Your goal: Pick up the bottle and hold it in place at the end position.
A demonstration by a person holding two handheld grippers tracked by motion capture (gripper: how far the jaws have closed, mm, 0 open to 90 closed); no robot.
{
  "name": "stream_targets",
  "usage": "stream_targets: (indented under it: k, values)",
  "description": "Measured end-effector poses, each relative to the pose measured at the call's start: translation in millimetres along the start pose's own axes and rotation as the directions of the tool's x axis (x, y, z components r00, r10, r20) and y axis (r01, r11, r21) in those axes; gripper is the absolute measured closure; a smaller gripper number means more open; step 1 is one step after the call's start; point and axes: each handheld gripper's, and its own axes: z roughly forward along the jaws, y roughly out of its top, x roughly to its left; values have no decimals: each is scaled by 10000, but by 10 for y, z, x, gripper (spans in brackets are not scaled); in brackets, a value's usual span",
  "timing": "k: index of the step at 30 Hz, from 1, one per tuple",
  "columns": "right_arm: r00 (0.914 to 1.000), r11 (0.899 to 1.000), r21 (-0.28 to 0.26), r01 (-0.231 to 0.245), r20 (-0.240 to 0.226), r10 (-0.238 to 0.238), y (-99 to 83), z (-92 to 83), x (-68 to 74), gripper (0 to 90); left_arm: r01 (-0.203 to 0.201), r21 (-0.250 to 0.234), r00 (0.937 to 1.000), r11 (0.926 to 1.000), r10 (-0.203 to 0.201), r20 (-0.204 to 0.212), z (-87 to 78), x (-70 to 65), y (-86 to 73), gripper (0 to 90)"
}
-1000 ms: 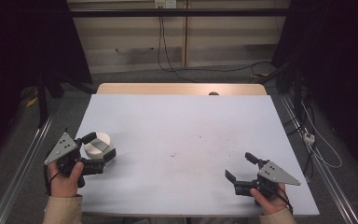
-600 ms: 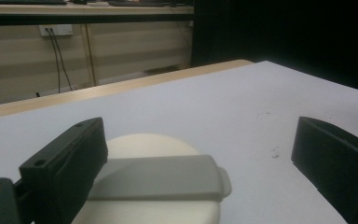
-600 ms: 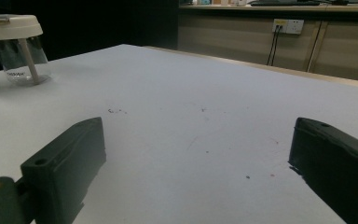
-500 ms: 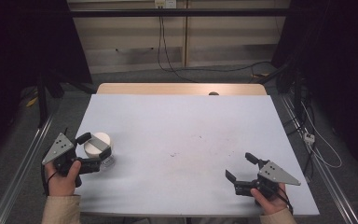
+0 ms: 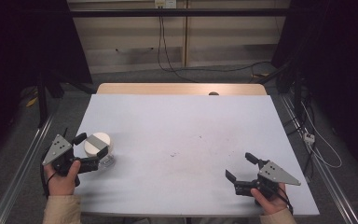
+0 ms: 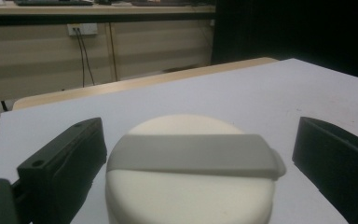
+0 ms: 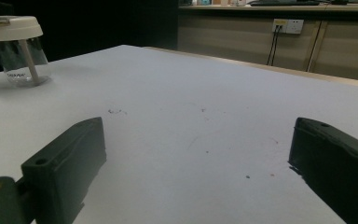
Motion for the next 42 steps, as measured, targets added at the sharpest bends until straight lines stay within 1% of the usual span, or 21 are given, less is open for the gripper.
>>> stream_targets:
  k: [2,9,10,12,13,15,16,18,19,20,23,24,25,26,30,34,36,37,39,40,42]
  values:
    - [10000,10000,23,-3,-18,3,-2,4,0,31,-55,140,10000,9999,55,1,12,12,-21,25]
    - [10000,10000,32,0,-34,0,-4,7,1,32,238,381,9997,9990,-242,106,76,26,-103,23]
    - [10000,10000,32,0,-34,0,-4,7,1,32,145,443,9998,9989,-150,109,81,32,-111,23]
    - [10000,10000,16,-6,-32,6,-2,5,4,32,286,387,9995,9988,-291,132,87,32,-125,21]
    - [10000,10000,13,-1,-35,1,-2,3,4,32,233,437,9996,9988,-239,123,90,35,-131,19]
    - [10000,10000,19,2,-30,-2,-2,2,4,32,288,463,9995,9985,-292,83,104,25,-152,17]
    - [10000,10000,11,-2,-37,2,-2,2,3,32,235,558,9997,9982,-241,105,108,31,-165,14]
    - [10000,10000,12,5,-42,-5,-2,2,5,32,362,602,9993,9975,-365,50,122,29,-196,13]
    - [10000,10000,7,15,-51,-15,-2,2,6,33,250,751,9997,9969,-251,5,126,34,-209,16]
    - [10000,10000,0,2,-54,-2,-1,2,8,32,284,819,9996,9962,-286,13,135,31,-222,17]
    - [10000,10000,2,40,-69,-40,-2,4,7,33,275,897,9996,9956,-284,84,151,26,-248,17]
    - [10000,10000,1,40,-74,-40,-2,5,7,33,205,919,9997,9956,-213,78,153,28,-254,17]
    - [10000,10000,5,53,-76,-53,-2,5,7,33,209,946,9997,9953,-217,67,155,30,-261,17]
    - [10000,10000,1,52,-77,-52,-2,5,8,33,341,896,9994,9954,-348,65,162,26,-270,18]
    - [10000,10000,-3,54,-78,-54,-1,2,7,33,269,979,9996,9948,-280,100,166,28,-298,21]
    - [9999,10000,-5,66,-80,-66,0,1,8,33,367,1051,9992,9938,-381,113,176,32,-325,23]
    - [9999,10000,-1,66,-78,-66,0,2,10,33,297,1190,9995,9924,-310,89,177,40,-331,26]
    - [9999,10000,-1,74,-74,-74,0,2,8,33,369,1186,9992,9923,-383,95,183,36,-338,29]
    - [9999,10000,-4,71,-72,-71,0,3,8,33,353,1254,9991,9915,-378,181,194,34,-351,31]
    - [9999,10000,-3,71,-80,-71,-1,3,8,33,221,1373,9996,9903,-242,138,197,37,-353,36]
    - [9999,10000,3,74,-79,-74,-1,3,8,33,350,1360,9991,9901,-381,202,209,28,-358,40]
